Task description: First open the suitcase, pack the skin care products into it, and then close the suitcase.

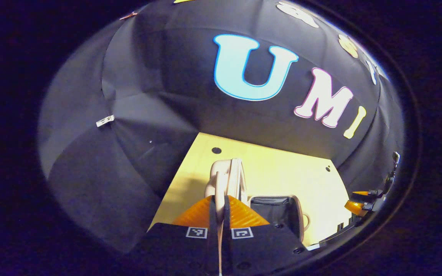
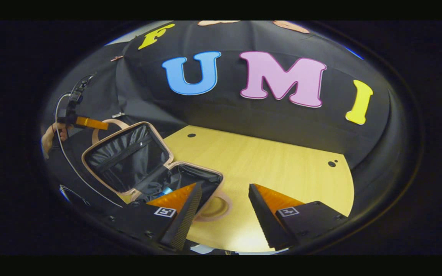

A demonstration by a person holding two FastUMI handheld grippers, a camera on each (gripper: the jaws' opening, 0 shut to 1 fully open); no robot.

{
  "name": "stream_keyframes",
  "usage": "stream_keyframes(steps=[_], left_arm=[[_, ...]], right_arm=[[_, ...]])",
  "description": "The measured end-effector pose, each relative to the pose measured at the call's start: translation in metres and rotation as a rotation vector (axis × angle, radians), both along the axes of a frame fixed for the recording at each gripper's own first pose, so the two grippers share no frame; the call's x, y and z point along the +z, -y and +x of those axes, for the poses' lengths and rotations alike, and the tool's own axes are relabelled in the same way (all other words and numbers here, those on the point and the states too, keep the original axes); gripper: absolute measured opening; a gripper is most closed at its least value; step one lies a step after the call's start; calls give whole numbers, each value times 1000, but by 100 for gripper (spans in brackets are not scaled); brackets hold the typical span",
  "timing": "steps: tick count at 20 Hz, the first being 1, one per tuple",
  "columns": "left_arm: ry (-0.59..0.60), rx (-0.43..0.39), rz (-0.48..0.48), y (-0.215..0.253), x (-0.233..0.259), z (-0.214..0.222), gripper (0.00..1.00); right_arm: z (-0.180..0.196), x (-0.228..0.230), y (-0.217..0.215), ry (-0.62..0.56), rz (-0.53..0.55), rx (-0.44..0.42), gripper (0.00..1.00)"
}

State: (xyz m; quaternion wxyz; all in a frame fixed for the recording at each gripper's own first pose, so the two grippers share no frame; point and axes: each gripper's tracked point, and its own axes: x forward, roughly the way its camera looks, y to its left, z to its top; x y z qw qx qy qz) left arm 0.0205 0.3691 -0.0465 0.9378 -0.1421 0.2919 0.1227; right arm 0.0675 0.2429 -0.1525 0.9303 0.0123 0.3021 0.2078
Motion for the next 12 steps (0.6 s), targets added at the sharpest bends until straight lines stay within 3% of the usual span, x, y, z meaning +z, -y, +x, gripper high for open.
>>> stream_keyframes(steps=[6, 10, 12], left_arm=[[55, -107, -90, 151, 4, 46, 8], [3, -157, -276, 257, -50, 70, 8], [-44, -175, -278, 288, -90, 74, 8]], right_arm=[[-24, -1, 84, -4, 23, -38, 80], [-44, -13, 141, -35, 50, -72, 80], [-56, -19, 177, -36, 28, -88, 80]])
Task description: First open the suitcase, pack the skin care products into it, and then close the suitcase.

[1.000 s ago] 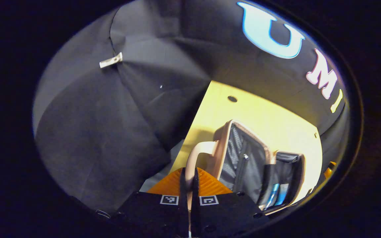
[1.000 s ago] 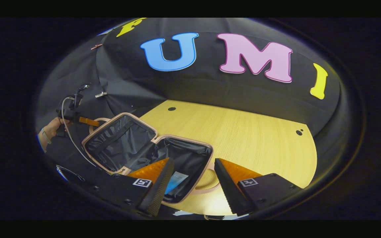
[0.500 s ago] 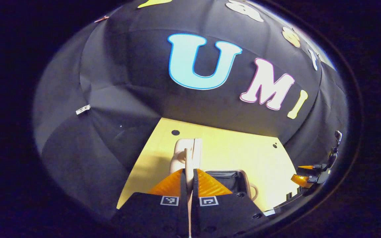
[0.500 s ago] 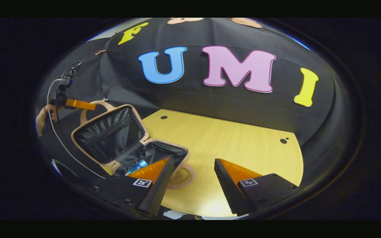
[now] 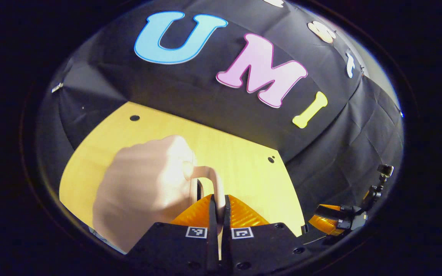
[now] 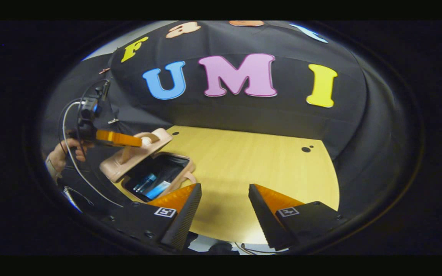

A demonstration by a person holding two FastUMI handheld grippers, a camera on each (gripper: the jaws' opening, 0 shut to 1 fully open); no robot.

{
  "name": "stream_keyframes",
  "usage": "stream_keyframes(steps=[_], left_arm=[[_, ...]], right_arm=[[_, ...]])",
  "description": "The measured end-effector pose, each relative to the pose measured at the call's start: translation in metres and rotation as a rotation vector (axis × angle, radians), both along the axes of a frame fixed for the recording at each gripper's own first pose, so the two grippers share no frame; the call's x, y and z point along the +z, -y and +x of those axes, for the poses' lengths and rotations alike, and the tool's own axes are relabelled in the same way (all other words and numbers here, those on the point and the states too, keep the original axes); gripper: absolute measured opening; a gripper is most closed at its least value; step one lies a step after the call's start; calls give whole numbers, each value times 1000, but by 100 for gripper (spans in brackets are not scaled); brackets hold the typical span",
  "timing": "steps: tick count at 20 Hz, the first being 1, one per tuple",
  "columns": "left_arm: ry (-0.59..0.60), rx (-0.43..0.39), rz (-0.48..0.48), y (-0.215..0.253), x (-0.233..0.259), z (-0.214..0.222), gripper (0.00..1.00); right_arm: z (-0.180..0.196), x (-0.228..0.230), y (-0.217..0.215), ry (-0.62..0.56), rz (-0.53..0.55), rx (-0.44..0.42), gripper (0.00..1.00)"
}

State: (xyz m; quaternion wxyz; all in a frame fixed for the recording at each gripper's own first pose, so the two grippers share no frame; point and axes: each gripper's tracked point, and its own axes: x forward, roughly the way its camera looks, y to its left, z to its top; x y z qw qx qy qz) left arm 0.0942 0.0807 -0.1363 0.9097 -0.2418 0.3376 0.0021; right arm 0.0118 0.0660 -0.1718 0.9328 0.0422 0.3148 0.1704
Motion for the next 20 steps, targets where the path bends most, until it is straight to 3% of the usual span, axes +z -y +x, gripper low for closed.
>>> stream_keyframes(steps=[4, 6, 12, 13, 14, 15, 16, 17, 18, 19, 20], left_arm=[[-99, -6, 89, 47, -73, 19, 8], [-160, 8, 91, 61, -106, 21, 8], [-156, -26, 193, 73, -127, 22, 12], [-152, -30, 213, 73, -125, 22, 16], [-137, -33, 223, 74, -120, 22, 18], [-127, -27, 262, 69, -114, 20, 25], [-104, -20, 328, 61, -106, 19, 39], [-85, -13, 370, 58, -97, 17, 36], [-14, -11, 418, 58, -68, 16, 65], [28, -7, 436, 60, -51, 14, 75], [80, -1, 455, 64, -33, 11, 77]], right_arm=[[-24, -24, 66, -33, -49, -26, 80], [-32, -28, 85, -37, -17, -37, 80], [-45, -40, 120, -43, -14, -92, 80], [-44, -38, 121, -31, -16, -94, 91], [-42, -35, 119, -15, -17, -98, 68], [-40, -32, 117, 1, -14, -100, 80], [-38, -29, 111, 20, -9, -101, 80], [-37, -27, 105, 34, -6, -96, 68], [-33, -22, 95, 62, -8, -83, 82], [-30, -17, 90, 87, -14, -79, 83], [-25, -8, 84, 122, -15, -76, 84]])
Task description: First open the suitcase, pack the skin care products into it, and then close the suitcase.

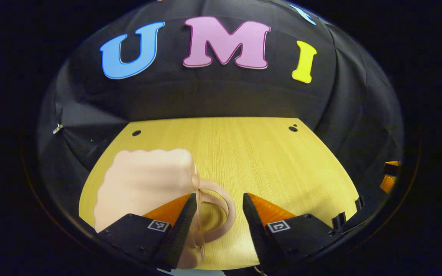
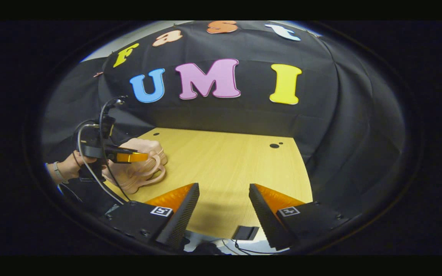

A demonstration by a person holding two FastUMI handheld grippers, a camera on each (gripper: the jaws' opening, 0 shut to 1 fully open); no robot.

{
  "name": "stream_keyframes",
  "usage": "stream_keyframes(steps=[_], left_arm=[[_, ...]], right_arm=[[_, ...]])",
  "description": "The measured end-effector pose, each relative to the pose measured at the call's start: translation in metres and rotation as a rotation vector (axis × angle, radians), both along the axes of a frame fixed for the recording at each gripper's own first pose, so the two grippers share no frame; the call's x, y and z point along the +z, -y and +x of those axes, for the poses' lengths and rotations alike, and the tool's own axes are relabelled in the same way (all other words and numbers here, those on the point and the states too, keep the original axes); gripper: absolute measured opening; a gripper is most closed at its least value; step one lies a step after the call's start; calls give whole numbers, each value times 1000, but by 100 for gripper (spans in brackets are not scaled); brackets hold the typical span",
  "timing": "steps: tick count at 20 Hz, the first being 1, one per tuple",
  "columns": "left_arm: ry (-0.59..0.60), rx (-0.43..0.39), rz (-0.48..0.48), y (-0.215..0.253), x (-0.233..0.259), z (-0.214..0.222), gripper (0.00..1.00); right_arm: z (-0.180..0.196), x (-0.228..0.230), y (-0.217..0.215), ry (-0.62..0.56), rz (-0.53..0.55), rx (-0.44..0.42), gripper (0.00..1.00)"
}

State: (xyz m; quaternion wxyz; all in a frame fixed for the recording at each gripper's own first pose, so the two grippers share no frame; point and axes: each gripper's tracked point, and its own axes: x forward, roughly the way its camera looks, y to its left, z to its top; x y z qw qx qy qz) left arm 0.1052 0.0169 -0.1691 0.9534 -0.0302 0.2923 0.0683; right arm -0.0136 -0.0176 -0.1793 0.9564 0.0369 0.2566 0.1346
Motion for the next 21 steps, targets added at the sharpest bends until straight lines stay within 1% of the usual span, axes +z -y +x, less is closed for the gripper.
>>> stream_keyframes(steps=[1, 2, 3, 5, 6, 7, 8, 10, 13, 16, 18, 21], left_arm=[[55, -7, 23, 3, 22, -3, 86], [106, -12, 41, 6, 44, -9, 89], [162, -18, 58, 11, 69, -13, 93], [278, -33, 92, 24, 122, -29, 94], [352, -45, 109, 31, 158, -43, 94], [401, -52, 99, 37, 185, -60, 94], [420, -53, 86, 38, 199, -69, 94], [451, -46, 60, 35, 216, -82, 94], [489, -9, 65, 23, 232, -101, 94], [501, 32, 69, 2, 235, -112, 94], [502, 70, 57, -10, 238, -124, 94], [515, 111, 60, -25, 244, -130, 94]], right_arm=[[5, 11, -7, 32, 0, 0, 80], [9, 24, -14, 70, 7, -3, 96], [15, 39, -21, 107, 12, -9, 100], [28, 76, -37, 194, 18, -16, 100], [38, 108, -50, 273, 11, -15, 100], [42, 127, -59, 314, 9, -13, 100], [45, 141, -67, 339, 12, -11, 99], [50, 164, -83, 380, 35, -3, 99], [60, 185, -104, 422, 51, 11, 96], [71, 193, -130, 440, 64, 39, 97], [72, 195, -145, 444, 74, 62, 97], [75, 195, -164, 448, 72, 100, 96]])
